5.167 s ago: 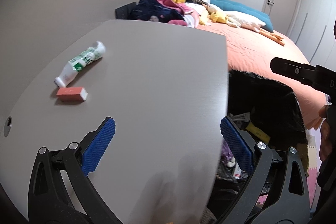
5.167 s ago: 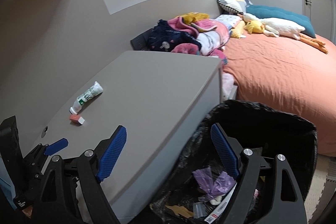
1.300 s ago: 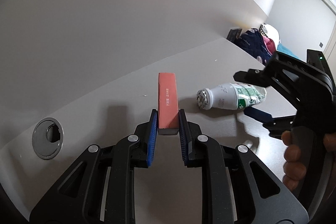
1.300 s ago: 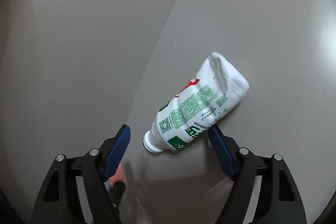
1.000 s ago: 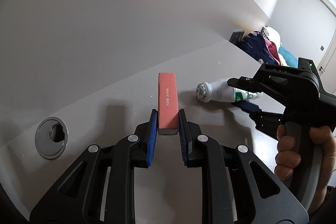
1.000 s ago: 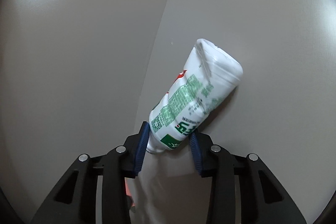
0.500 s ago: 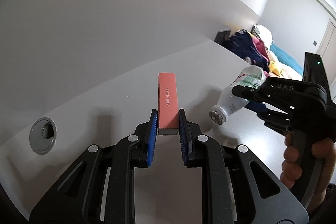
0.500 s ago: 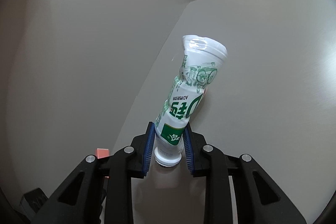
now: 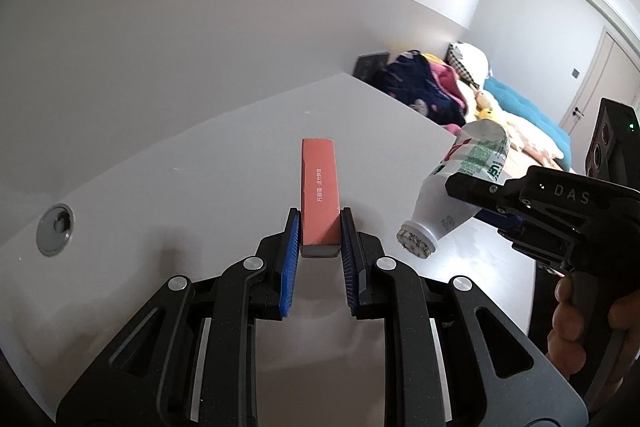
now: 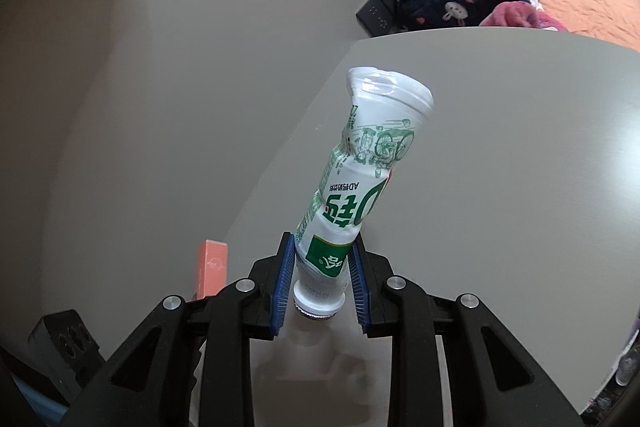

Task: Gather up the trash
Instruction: 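Carry the eraser and bottle over the trash bin and open both tools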

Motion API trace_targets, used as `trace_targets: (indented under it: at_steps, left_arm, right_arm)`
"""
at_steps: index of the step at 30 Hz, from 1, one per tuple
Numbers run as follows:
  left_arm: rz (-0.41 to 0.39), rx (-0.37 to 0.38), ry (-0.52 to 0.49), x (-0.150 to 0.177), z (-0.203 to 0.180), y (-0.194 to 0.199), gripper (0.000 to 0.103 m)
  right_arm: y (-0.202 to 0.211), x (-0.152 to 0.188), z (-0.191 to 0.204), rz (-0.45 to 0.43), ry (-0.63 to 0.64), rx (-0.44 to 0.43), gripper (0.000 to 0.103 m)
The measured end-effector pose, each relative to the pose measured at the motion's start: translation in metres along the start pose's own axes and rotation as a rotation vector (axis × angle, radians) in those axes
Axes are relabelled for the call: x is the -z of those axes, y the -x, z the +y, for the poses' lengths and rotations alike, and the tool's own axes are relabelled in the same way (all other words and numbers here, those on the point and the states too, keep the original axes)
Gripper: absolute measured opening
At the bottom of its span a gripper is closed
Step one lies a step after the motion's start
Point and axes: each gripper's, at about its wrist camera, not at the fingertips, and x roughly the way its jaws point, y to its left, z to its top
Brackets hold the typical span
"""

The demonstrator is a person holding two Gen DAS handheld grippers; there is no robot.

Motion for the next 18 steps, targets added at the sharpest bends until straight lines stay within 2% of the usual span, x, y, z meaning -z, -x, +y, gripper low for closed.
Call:
trace_targets:
  at_steps: [18]
  left_arm:
    - [0.014, 0.114, -0.078, 0.031, -0.094, 0.017, 0.019]
  right_arm:
    - [0.122, 0.038, -0.044, -0.077, 0.045, 0.046, 0.029]
